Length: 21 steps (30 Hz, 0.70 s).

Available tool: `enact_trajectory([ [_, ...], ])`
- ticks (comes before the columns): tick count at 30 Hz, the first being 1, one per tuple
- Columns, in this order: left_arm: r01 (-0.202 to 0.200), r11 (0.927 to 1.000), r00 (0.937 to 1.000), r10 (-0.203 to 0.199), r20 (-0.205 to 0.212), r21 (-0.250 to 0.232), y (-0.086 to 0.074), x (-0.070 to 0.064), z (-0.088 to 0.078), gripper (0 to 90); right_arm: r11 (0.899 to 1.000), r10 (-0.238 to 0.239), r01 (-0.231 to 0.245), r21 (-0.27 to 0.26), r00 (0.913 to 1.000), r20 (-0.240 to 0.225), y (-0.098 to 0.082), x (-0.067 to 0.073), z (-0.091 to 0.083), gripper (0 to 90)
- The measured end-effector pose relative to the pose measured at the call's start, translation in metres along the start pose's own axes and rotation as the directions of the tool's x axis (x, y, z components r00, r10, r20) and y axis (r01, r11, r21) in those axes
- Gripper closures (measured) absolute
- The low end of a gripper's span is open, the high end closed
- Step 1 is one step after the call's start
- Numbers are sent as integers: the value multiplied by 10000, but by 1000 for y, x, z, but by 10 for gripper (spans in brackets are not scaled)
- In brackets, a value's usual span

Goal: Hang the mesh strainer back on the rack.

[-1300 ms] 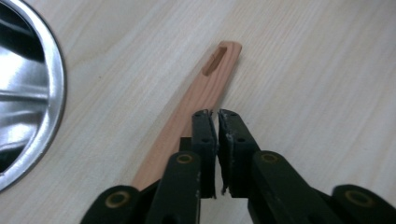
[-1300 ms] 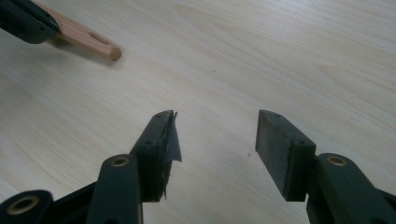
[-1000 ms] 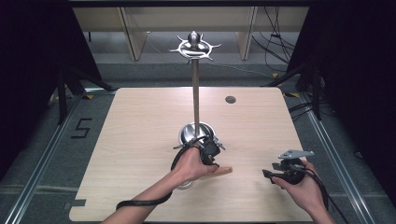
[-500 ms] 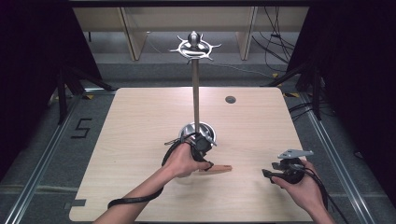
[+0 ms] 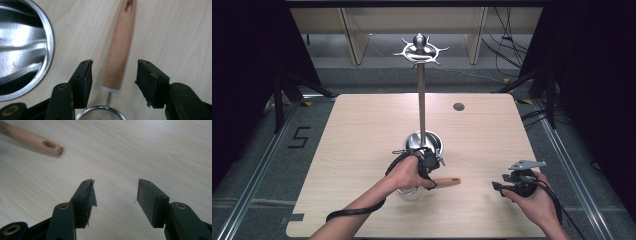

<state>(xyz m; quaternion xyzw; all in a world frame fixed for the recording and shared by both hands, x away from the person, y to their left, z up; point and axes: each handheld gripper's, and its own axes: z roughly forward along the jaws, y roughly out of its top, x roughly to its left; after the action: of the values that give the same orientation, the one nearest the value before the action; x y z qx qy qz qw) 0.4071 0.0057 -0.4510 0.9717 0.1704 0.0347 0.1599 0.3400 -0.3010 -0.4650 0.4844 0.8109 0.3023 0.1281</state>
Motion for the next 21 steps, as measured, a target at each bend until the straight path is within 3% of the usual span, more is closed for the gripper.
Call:
enact_trajectory([
  [1,-170,9998,9998,170,-42,97,0,1,1,465,10000,-31,31,61,10000,-14,0,0,0,477],
  [3,2,9995,9999,-5,118,300,1,-1,4,475,9997,-236,236,-27,9997,40,-1,-2,0,476],
  [6,-169,9969,9988,133,468,768,2,-3,11,499,9997,-161,161,-168,9999,48,-1,-1,1,476],
  [8,-395,9958,9989,371,294,827,3,-2,12,506,9994,-298,300,-189,9995,94,-1,-1,1,476],
  [9,-559,9933,9983,538,237,1010,4,-2,13,520,9993,22,-21,-375,10000,42,-2,1,3,476],
  [12,-612,9913,9980,592,204,1168,5,-2,15,526,9987,-123,129,-487,9998,129,-2,1,5,476],
  [13,-380,9916,9989,341,336,1233,5,-4,16,525,9987,-133,140,-481,9998,130,-2,1,5,476],
  [16,-666,9876,9978,667,41,1425,7,-3,20,540,9991,100,-99,-410,9999,31,-2,2,3,476],
  [18,-675,9873,9977,678,26,1440,7,-3,21,561,9991,111,-112,-415,9999,-23,-2,2,3,476],
  [21,-581,9861,9982,549,245,1555,6,-6,24,577,9994,50,-49,-342,10000,35,-2,1,3,476],
])
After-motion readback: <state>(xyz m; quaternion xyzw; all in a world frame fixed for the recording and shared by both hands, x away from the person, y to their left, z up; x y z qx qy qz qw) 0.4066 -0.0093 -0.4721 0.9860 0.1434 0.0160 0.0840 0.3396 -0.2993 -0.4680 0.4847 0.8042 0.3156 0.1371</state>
